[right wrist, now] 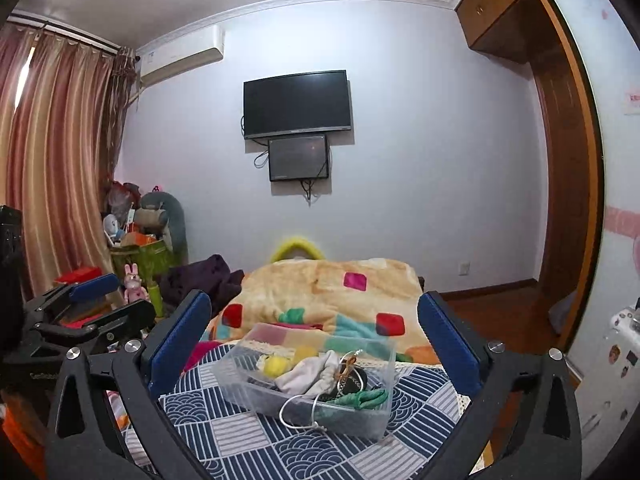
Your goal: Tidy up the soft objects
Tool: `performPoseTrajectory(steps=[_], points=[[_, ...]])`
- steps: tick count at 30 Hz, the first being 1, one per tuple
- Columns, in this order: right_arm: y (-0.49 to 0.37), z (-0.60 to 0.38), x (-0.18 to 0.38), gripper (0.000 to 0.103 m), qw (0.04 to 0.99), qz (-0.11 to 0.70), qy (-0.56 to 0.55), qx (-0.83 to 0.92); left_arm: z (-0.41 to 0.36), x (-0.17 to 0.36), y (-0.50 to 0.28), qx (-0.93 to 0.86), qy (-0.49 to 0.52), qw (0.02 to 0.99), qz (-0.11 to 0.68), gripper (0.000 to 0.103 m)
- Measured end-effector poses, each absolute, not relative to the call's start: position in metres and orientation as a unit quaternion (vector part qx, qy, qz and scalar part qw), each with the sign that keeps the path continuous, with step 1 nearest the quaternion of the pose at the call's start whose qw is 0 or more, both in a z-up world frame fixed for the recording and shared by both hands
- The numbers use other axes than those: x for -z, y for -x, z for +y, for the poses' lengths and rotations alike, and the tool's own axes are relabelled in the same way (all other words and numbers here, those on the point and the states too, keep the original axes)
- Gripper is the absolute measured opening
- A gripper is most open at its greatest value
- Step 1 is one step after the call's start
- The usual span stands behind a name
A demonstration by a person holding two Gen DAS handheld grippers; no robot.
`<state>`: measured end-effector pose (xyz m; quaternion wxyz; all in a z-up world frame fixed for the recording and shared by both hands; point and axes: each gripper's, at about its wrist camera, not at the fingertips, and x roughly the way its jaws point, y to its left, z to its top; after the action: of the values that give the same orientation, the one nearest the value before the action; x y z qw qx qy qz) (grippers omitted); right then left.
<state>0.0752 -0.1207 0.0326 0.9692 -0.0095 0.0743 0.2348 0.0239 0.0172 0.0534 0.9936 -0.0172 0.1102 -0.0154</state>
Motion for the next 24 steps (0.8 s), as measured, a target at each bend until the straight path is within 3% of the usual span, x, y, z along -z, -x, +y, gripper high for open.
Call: performPoseTrajectory(steps=[24], points=[[-0.0704, -0.1226, -0.0281, 0.103, 0.968, 0.083, 0.011, -0.237, 0.0161, -0.0467, -0.0271, 0.017, 0.016, 0.992, 0.121, 0.102]])
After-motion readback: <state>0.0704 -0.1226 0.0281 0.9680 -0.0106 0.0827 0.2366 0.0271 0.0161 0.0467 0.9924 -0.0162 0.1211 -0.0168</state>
